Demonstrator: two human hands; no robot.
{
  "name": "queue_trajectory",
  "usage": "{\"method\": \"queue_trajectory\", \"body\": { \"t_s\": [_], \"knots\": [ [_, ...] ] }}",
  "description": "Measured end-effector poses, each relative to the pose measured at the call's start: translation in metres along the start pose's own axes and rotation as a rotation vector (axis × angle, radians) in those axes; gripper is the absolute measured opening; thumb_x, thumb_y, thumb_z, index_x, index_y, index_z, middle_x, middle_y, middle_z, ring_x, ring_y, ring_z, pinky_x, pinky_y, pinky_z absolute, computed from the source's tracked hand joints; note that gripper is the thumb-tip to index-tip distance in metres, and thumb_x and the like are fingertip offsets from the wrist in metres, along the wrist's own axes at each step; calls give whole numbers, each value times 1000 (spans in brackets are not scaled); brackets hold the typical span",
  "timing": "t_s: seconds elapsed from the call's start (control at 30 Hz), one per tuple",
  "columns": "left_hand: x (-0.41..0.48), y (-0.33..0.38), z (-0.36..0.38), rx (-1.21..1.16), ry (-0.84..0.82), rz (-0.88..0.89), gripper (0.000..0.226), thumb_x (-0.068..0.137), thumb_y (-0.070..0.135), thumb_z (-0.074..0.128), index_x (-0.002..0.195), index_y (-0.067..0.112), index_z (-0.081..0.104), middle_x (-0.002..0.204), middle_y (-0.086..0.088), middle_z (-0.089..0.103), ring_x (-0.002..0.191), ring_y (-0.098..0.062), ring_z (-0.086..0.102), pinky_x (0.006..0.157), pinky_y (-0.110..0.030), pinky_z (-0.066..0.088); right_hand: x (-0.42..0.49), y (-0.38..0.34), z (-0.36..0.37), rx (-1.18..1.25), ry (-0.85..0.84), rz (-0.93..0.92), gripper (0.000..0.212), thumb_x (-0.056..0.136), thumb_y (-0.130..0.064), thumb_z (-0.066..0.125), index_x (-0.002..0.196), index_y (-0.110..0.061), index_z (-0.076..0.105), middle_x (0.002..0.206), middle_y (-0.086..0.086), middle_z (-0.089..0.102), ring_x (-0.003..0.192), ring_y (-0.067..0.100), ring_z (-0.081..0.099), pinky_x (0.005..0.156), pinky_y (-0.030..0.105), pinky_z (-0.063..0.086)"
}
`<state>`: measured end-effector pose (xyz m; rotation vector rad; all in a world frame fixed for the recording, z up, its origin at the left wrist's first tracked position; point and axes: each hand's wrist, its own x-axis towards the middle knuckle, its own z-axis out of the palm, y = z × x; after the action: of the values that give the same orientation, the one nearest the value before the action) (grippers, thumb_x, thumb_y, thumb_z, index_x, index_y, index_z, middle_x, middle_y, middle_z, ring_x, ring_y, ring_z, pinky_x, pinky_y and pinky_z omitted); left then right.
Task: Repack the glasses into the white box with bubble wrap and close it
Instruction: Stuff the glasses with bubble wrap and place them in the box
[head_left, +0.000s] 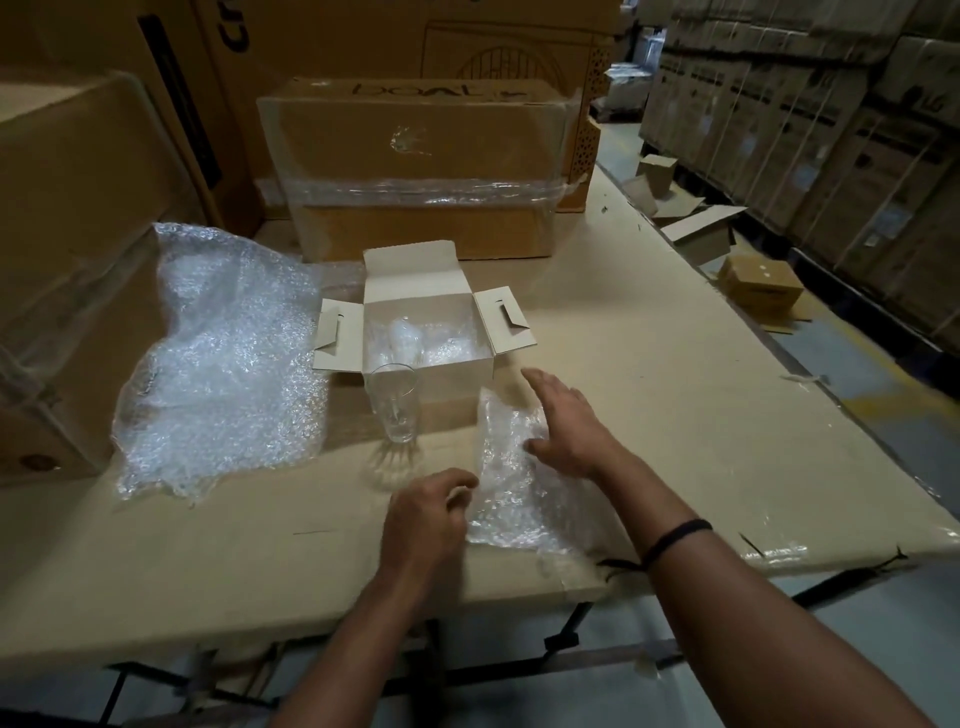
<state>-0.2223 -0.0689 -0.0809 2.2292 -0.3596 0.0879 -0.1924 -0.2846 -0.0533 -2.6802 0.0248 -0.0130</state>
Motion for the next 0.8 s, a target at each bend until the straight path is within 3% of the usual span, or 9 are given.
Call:
{"method": "queue_trajectory", "body": {
  "t_s": [0.07, 0.17, 0.23, 0.33, 0.43, 0.5, 0.63, 0.73, 0.8],
  "knots": [
    [6, -6, -10, -91, -51, 12, 29, 78, 1, 63, 94, 21, 77, 91, 8, 74, 82, -1, 66, 79, -24, 54, 9, -3, -8, 133, -89, 35, 104, 78, -17, 75, 155, -24, 5, 157, 3, 24, 142, 28, 28, 114, 42, 29],
    [15, -14, -24, -145, -88, 134, 40, 66, 3, 52, 94, 16, 77, 88, 14, 71, 78, 2, 65, 77, -25, 55, 17, -9, -14, 283, -209, 56, 106, 74, -10, 78, 154, -28, 12, 134, 2, 42, 112, 27, 56, 86, 33, 51],
    [21, -19, -31, -202, -32, 139, 39, 70, 0, 55, 94, 24, 75, 87, 16, 70, 74, 0, 66, 74, -23, 55, 19, -12, -14, 357, -220, 37, 81, 74, -6, 78, 143, -22, 40, 106, -3, 61, 91, 17, 61, 76, 31, 52],
    [23, -22, -40, -577, -8, -136, 29, 82, 14, 75, 107, 25, 67, 97, 7, 71, 80, -2, 68, 69, -24, 56, 20, -10, -9, 578, -130, 59, 20, 78, 0, 74, 86, -17, 66, 55, -10, 61, 52, 9, 55, 57, 33, 49],
    [24, -32, -41, -743, -122, -283, 50, 69, 18, 85, 114, 20, 63, 95, -2, 74, 80, -17, 69, 63, -33, 56, 19, -3, -3, 709, -58, 85, 14, 78, -2, 75, 73, -11, 65, 63, 4, 66, 57, 21, 57, 61, 44, 49],
    [25, -33, -39, -657, -54, -286, 31, 72, -4, 77, 95, 17, 69, 80, 2, 74, 74, -12, 68, 72, -33, 53, 16, 1, 1, 741, -47, 92, 13, 78, 1, 74, 74, -8, 65, 68, 7, 67, 61, 21, 60, 63, 43, 50],
    [26, -37, -37, -458, 128, -219, 37, 67, -13, 72, 71, 23, 71, 73, 6, 72, 70, -4, 65, 71, -26, 51, 8, 10, 4, 817, 13, 71, 21, 78, 12, 65, 69, -7, 66, 95, 9, 72, 87, 21, 67, 78, 37, 55],
    [25, -40, -36, -308, 166, 0, 51, 60, -21, 61, 68, 28, 71, 80, 14, 70, 80, -6, 64, 75, -18, 48, 4, 21, 4, 684, -53, 69, 38, 75, 23, 50, 66, -10, 67, 120, 3, 65, 95, 13, 64, 69, 10, 47],
    [24, -38, -34, -173, 121, 236, 41, 58, -14, 58, 70, 23, 73, 84, 17, 66, 86, -8, 60, 79, -21, 47, 1, 30, 3, 606, -140, 49, 55, 71, 27, 35, 68, -15, 71, 136, 5, 55, 111, 13, 61, 87, 15, 48]
  ]
}}
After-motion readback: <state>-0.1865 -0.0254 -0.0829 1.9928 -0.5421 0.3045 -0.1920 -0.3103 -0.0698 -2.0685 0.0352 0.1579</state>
